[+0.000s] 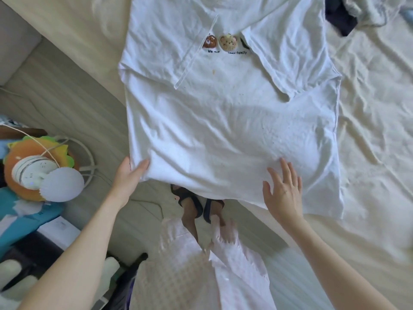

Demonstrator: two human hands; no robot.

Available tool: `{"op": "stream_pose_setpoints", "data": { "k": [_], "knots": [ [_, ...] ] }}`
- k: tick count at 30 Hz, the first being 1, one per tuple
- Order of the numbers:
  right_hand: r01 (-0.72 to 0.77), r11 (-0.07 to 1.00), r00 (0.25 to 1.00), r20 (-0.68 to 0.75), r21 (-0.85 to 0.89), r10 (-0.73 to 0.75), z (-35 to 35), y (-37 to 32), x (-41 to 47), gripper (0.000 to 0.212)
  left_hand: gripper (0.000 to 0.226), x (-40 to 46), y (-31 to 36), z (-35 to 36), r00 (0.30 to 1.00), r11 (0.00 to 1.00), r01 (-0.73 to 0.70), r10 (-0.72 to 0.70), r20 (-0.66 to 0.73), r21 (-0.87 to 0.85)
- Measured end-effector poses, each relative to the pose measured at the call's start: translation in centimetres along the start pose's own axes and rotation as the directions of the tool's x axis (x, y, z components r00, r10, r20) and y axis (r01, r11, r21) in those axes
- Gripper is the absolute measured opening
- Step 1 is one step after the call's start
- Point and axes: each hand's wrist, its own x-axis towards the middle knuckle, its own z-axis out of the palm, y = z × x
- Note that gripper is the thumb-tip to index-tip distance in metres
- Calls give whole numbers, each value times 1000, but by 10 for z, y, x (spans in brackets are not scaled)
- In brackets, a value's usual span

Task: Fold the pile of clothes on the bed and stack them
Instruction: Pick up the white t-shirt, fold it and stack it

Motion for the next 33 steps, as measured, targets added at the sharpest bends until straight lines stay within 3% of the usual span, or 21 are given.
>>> {"op": "stream_pose_setpoints", "data": {
  "k": [3,5,8,10,14,16,20,23,26,28,31,33],
  "knots": [
    [-62,998,997,-48,2,62,-15,34,1,36,31,-28,-6,10,992,986,107,-115,58,128],
    [-119,993,988,-98,13,120,-24,56,1,36,30,-44,-15,20,981,965,192,-195,-4,179],
    [-236,969,957,-154,80,246,-34,85,2,41,27,-67,-24,29,960,952,264,-245,-133,152],
    [-334,917,921,-133,216,367,-38,101,2,42,28,-82,-29,25,946,955,285,-267,-181,80],
    [-512,688,811,25,514,584,-41,122,3,34,34,-109,-35,13,919,946,293,-318,-234,-137],
    [-582,564,773,183,585,608,-42,132,3,26,37,-118,-33,8,910,935,276,-329,-254,-221],
    [-758,228,590,495,611,638,-49,153,-11,20,31,-132,-19,5,890,879,277,-386,-240,-387],
    [-770,39,534,611,636,585,-62,156,-27,14,27,-142,-5,3,855,807,267,-451,-257,-528],
    [-710,-161,535,673,686,511,-73,152,-36,19,20,-150,9,0,805,748,257,-516,-293,-612],
    [-694,-138,547,642,707,537,-81,143,-39,10,13,-154,19,-2,790,729,248,-533,-301,-638],
    [-713,53,558,521,699,646,-94,130,-41,11,31,-159,38,-4,760,721,232,-553,-341,-652],
    [-736,-17,524,585,677,619,-106,131,-41,19,41,-162,52,-7,753,725,223,-553,-358,-652]
  ]
}}
